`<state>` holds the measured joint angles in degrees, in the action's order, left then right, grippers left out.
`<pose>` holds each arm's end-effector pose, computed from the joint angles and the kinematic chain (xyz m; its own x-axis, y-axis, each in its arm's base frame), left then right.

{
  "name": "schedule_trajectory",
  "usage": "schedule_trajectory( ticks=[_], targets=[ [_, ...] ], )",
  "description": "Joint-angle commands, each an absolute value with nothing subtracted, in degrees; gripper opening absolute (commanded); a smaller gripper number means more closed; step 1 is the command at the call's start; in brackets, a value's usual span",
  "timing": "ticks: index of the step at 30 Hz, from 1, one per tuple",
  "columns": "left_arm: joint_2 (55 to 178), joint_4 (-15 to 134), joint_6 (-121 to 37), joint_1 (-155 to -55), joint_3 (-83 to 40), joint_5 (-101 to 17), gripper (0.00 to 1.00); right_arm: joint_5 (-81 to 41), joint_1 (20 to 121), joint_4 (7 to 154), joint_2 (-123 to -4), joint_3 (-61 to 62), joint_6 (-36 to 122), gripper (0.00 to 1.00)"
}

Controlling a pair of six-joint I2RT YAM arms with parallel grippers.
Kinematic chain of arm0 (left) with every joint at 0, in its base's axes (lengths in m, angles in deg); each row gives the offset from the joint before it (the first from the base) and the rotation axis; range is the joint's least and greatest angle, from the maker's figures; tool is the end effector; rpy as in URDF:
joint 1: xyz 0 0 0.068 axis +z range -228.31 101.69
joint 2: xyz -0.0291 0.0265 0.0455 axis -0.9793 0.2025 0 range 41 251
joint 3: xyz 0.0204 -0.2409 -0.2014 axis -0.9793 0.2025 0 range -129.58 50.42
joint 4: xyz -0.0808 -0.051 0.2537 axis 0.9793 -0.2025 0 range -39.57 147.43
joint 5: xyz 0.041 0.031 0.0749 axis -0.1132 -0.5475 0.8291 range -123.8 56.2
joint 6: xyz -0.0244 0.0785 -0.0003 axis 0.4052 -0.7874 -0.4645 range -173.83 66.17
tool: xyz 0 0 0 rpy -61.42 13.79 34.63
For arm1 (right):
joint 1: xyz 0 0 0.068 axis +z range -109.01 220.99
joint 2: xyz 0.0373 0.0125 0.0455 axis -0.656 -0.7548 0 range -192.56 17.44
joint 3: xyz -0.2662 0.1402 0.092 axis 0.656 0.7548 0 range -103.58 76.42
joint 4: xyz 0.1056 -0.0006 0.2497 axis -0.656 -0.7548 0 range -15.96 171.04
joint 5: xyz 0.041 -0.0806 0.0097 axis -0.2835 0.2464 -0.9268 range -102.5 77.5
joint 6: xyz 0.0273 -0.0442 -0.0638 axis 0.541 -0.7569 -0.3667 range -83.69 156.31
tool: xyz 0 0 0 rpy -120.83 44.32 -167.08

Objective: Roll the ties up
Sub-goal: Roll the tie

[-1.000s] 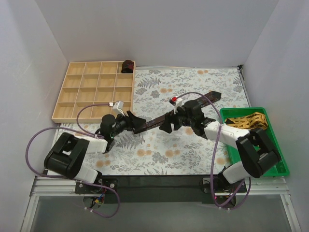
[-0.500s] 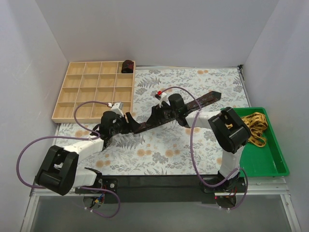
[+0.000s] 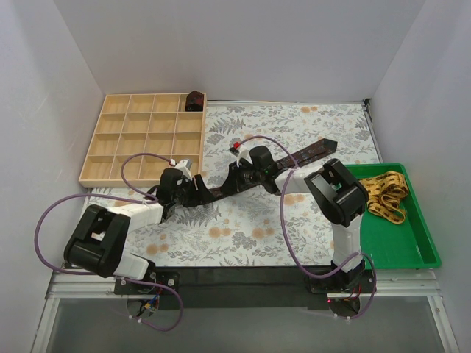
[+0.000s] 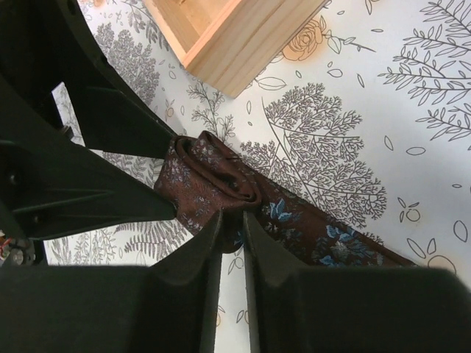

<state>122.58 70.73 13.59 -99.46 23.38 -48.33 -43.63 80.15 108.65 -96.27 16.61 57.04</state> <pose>0.2545 -0.1177 0.1498 -0.7210 -0.6794 -0.1361 -0.3660 0.5402 -0.7578 0.3361 0.3215 0.1637 -0.6397 -0.1302 -0.7575 -0.7201 0.4460 0.5315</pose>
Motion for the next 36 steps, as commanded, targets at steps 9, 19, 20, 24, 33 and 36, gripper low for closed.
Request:
schedule_trajectory(
  ticks=[9, 19, 20, 24, 33, 36],
  targets=[
    [121.7, 68.6, 12.4, -99.1, 21.1, -49.2, 0.63, -44.4, 80.1, 111.1, -100.2, 12.8, 58.5, 0.13],
    [122.5, 77.2, 22.3, -96.9, 26.0, -49.0, 0.63, -44.8, 79.8, 111.1, -102.0, 12.5, 58.2, 0.14],
    [122.6, 78.7, 23.2, -96.9, 26.6, -49.0, 0.62, -44.9, 79.8, 111.1, -102.1, 12.5, 58.2, 0.14],
    [125.0, 83.1, 25.0, -96.9, 27.0, -49.2, 0.61, -44.9, 79.8, 111.2, -102.4, 12.3, 58.2, 0.14],
    [129.8, 87.8, 26.5, -96.9, 27.2, -50.4, 0.41, -44.7, 79.7, 111.2, -102.7, 12.4, 58.2, 0.14],
    [130.7, 87.3, 25.6, -97.0, 25.6, -50.7, 0.35, -44.6, 79.6, 111.3, -102.6, 12.5, 58.3, 0.14]
  ],
)
